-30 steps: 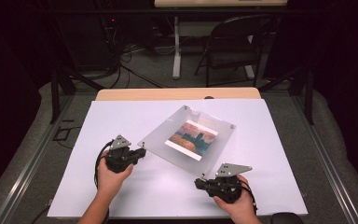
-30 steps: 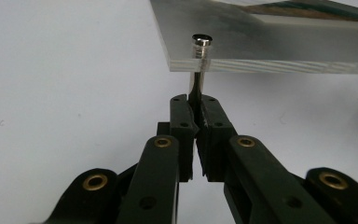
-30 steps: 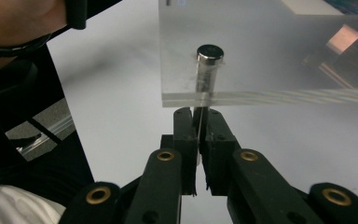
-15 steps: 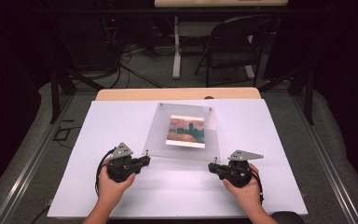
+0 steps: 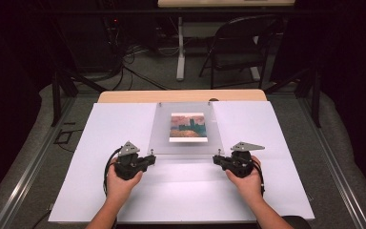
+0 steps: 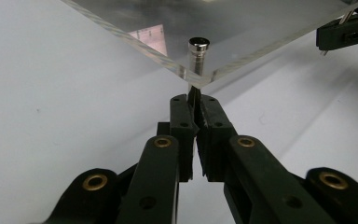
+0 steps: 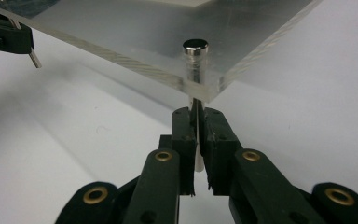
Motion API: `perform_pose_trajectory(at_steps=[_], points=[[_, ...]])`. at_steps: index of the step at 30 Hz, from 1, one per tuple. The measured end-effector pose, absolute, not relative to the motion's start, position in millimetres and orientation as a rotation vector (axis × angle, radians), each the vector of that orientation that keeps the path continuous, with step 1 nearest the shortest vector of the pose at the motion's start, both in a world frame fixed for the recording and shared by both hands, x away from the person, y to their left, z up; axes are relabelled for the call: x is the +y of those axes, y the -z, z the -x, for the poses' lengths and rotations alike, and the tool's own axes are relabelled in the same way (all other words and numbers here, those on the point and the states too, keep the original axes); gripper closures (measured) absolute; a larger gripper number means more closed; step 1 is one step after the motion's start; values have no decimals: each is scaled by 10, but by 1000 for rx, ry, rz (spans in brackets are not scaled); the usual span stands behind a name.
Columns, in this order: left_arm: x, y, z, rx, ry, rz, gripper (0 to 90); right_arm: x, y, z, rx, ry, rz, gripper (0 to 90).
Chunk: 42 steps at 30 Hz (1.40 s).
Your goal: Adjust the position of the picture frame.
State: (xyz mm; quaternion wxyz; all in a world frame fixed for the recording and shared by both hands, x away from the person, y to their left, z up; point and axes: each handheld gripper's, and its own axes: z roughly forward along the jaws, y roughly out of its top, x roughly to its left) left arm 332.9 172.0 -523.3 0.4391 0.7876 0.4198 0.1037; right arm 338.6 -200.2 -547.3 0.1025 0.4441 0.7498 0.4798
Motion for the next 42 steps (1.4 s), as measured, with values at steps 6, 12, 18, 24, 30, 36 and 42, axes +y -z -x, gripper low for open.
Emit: perform_pose_trajectory(at_steps=[6, 12, 18, 24, 30, 36, 42], points=[[1747, 5268, -3403, 1068, -268, -1948, 857, -1948, 5491, -3505, 2217, -1409, -1315, 838], [1773, 5324, -3443, 1090, -268, -1956, 856, -1892, 5512, -3525, 2226, -1375, -1294, 839], [1748, 5368, -3442, 1088, -265, -1969, 855, -1905, 5549, -3534, 2224, -1363, -1307, 837], [1735, 5416, -3438, 1090, -261, -1989, 854, -1901, 5587, -3520, 2238, -1356, -1329, 842], [1723, 5471, -3444, 1093, -251, -2011, 853, -1888, 5639, -3518, 2260, -1314, -1337, 839], [1715, 5495, -3434, 1094, -248, -2017, 853, -1888, 5664, -3514, 2272, -1282, -1336, 840], [1717, 5506, -3428, 1090, -251, -2006, 852, -1880, 5663, -3503, 2270, -1274, -1327, 842]])
